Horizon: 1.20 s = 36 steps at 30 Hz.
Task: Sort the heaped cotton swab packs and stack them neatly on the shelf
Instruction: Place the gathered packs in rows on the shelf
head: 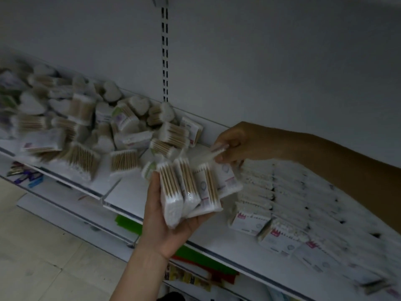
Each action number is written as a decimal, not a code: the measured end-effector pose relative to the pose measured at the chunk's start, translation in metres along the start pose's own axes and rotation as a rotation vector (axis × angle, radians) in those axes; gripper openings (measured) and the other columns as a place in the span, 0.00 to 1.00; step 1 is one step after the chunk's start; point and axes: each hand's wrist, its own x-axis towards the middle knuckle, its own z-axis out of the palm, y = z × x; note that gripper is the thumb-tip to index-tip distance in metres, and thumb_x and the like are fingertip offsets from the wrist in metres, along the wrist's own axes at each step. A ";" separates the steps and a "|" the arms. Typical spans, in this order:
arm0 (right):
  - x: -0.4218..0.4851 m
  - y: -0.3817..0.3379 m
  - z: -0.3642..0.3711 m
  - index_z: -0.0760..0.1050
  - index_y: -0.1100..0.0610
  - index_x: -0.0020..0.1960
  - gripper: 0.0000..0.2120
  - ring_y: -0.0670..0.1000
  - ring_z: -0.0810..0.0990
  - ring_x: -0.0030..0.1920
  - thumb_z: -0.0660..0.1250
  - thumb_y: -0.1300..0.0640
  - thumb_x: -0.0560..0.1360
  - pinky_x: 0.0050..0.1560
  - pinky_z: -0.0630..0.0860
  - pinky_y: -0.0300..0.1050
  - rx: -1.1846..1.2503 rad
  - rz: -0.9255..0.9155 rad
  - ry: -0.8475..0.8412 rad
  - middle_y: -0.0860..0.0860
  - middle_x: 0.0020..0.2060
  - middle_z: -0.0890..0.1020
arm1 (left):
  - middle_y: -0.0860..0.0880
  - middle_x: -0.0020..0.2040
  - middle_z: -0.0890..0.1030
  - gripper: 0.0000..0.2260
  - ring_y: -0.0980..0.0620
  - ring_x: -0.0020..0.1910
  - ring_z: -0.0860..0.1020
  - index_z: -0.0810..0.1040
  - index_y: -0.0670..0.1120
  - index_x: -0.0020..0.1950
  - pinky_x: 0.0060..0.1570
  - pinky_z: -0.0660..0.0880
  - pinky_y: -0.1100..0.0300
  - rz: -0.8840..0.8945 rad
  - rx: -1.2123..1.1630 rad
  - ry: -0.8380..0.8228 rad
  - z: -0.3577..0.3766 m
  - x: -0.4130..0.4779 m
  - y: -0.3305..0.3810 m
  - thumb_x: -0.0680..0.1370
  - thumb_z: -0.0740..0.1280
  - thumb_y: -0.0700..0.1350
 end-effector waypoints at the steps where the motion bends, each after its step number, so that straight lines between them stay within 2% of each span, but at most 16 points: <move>1: 0.002 -0.002 -0.009 0.80 0.62 0.50 0.08 0.42 0.80 0.35 0.71 0.60 0.73 0.37 0.75 0.35 -0.040 0.010 0.052 0.50 0.36 0.83 | 0.40 0.72 0.69 0.28 0.37 0.70 0.68 0.70 0.43 0.72 0.69 0.57 0.31 -0.006 -0.013 -0.039 -0.005 0.001 0.004 0.76 0.69 0.57; 2: 0.004 -0.003 -0.020 0.80 0.60 0.50 0.07 0.43 0.81 0.36 0.71 0.60 0.72 0.37 0.76 0.36 -0.080 0.026 0.120 0.51 0.38 0.83 | 0.40 0.73 0.68 0.29 0.37 0.71 0.67 0.67 0.45 0.73 0.69 0.55 0.30 -0.026 -0.046 -0.009 -0.008 0.001 0.010 0.77 0.68 0.56; 4: 0.010 -0.002 -0.039 0.78 0.56 0.48 0.06 0.47 0.80 0.40 0.71 0.62 0.72 0.36 0.74 0.35 -0.143 0.039 0.271 0.51 0.42 0.82 | 0.41 0.69 0.73 0.37 0.35 0.65 0.73 0.72 0.49 0.71 0.60 0.64 0.27 -0.070 -0.061 0.077 -0.018 0.002 0.024 0.64 0.81 0.52; 6: 0.016 0.006 -0.046 0.75 0.54 0.48 0.09 0.49 0.77 0.45 0.72 0.61 0.71 0.38 0.72 0.36 -0.283 0.033 0.364 0.50 0.46 0.80 | 0.42 0.66 0.76 0.44 0.35 0.61 0.77 0.74 0.51 0.70 0.54 0.70 0.27 -0.038 -0.046 0.161 -0.021 0.001 0.036 0.55 0.84 0.52; 9: 0.026 0.026 -0.033 0.73 0.56 0.48 0.10 0.50 0.75 0.44 0.73 0.59 0.70 0.39 0.69 0.42 -0.511 0.078 0.372 0.51 0.44 0.78 | 0.43 0.65 0.78 0.41 0.37 0.60 0.78 0.78 0.51 0.65 0.54 0.71 0.28 -0.056 -0.014 0.151 -0.029 0.005 0.052 0.53 0.84 0.53; 15: 0.040 0.052 0.001 0.68 0.55 0.44 0.09 0.51 0.72 0.34 0.69 0.57 0.73 0.29 0.57 0.37 -0.726 0.099 0.433 0.48 0.34 0.73 | 0.47 0.61 0.81 0.36 0.41 0.57 0.81 0.82 0.51 0.59 0.51 0.74 0.32 -0.049 -0.039 0.133 -0.032 0.013 0.078 0.52 0.85 0.53; 17: 0.043 0.056 0.006 0.73 0.59 0.45 0.07 0.54 0.75 0.39 0.69 0.57 0.73 0.41 0.66 0.42 -0.767 0.114 0.462 0.53 0.40 0.78 | 0.48 0.60 0.82 0.34 0.43 0.56 0.81 0.83 0.51 0.56 0.54 0.72 0.31 -0.056 -0.039 0.148 -0.032 0.017 0.084 0.51 0.85 0.53; 20: 0.047 0.063 0.012 0.76 0.59 0.51 0.12 0.56 0.75 0.52 0.65 0.51 0.75 0.53 0.59 0.47 -1.073 0.269 0.343 0.54 0.51 0.77 | 0.49 0.61 0.80 0.36 0.44 0.59 0.80 0.81 0.52 0.59 0.59 0.68 0.33 -0.083 -0.051 0.143 -0.034 0.022 0.091 0.52 0.84 0.54; 22: 0.049 0.063 0.021 0.79 0.56 0.43 0.11 0.53 0.77 0.44 0.72 0.48 0.68 0.48 0.63 0.45 -1.242 0.321 0.236 0.52 0.43 0.79 | 0.48 0.60 0.80 0.37 0.44 0.58 0.80 0.80 0.50 0.59 0.56 0.73 0.36 -0.099 -0.072 0.127 -0.034 0.024 0.093 0.52 0.85 0.54; 24: 0.052 0.067 0.025 0.76 0.53 0.28 0.15 0.51 0.75 0.29 0.80 0.49 0.51 0.40 0.59 0.43 -1.301 0.326 0.200 0.50 0.28 0.76 | 0.46 0.60 0.81 0.39 0.43 0.56 0.81 0.79 0.49 0.61 0.50 0.77 0.37 -0.119 -0.073 0.125 -0.033 0.026 0.093 0.52 0.84 0.53; 26: 0.057 0.064 0.023 0.73 0.53 0.26 0.17 0.51 0.73 0.25 0.80 0.52 0.46 0.38 0.57 0.44 -1.312 0.290 0.248 0.49 0.25 0.74 | 0.46 0.63 0.80 0.42 0.42 0.58 0.80 0.79 0.49 0.64 0.52 0.76 0.36 -0.136 -0.053 0.150 -0.034 0.028 0.094 0.51 0.85 0.54; 30: 0.063 0.043 0.026 0.76 0.56 0.53 0.12 0.54 0.76 0.51 0.67 0.52 0.72 0.55 0.64 0.47 -1.311 0.463 0.230 0.53 0.51 0.78 | 0.46 0.63 0.79 0.38 0.44 0.60 0.79 0.81 0.51 0.62 0.55 0.76 0.41 -0.123 -0.028 0.138 -0.041 0.032 0.092 0.53 0.84 0.54; 32: 0.064 0.046 0.031 0.73 0.55 0.58 0.14 0.54 0.74 0.57 0.66 0.52 0.74 0.59 0.63 0.47 -1.275 0.535 0.156 0.53 0.56 0.76 | 0.46 0.62 0.80 0.36 0.44 0.59 0.80 0.81 0.51 0.61 0.51 0.78 0.43 -0.113 -0.043 0.134 -0.043 0.032 0.088 0.54 0.84 0.53; 33: 0.063 0.043 0.033 0.75 0.55 0.55 0.17 0.54 0.75 0.54 0.71 0.50 0.70 0.57 0.66 0.46 -1.291 0.548 0.115 0.53 0.53 0.78 | 0.46 0.61 0.81 0.35 0.44 0.58 0.80 0.83 0.51 0.59 0.51 0.79 0.43 -0.108 -0.035 0.132 -0.043 0.030 0.087 0.53 0.84 0.53; 35: 0.057 0.036 0.035 0.80 0.55 0.41 0.24 0.54 0.79 0.40 0.81 0.47 0.49 0.45 0.73 0.42 -1.297 0.502 0.141 0.53 0.39 0.80 | 0.47 0.61 0.81 0.33 0.44 0.58 0.80 0.84 0.51 0.56 0.55 0.77 0.42 -0.104 -0.003 0.147 -0.044 0.026 0.086 0.52 0.84 0.54; 36: 0.055 0.032 0.034 0.80 0.55 0.36 0.24 0.55 0.79 0.36 0.82 0.48 0.45 0.41 0.72 0.41 -1.304 0.448 0.265 0.54 0.35 0.80 | 0.48 0.62 0.81 0.34 0.45 0.59 0.80 0.84 0.52 0.56 0.57 0.75 0.42 -0.101 0.005 0.154 -0.044 0.025 0.086 0.51 0.84 0.54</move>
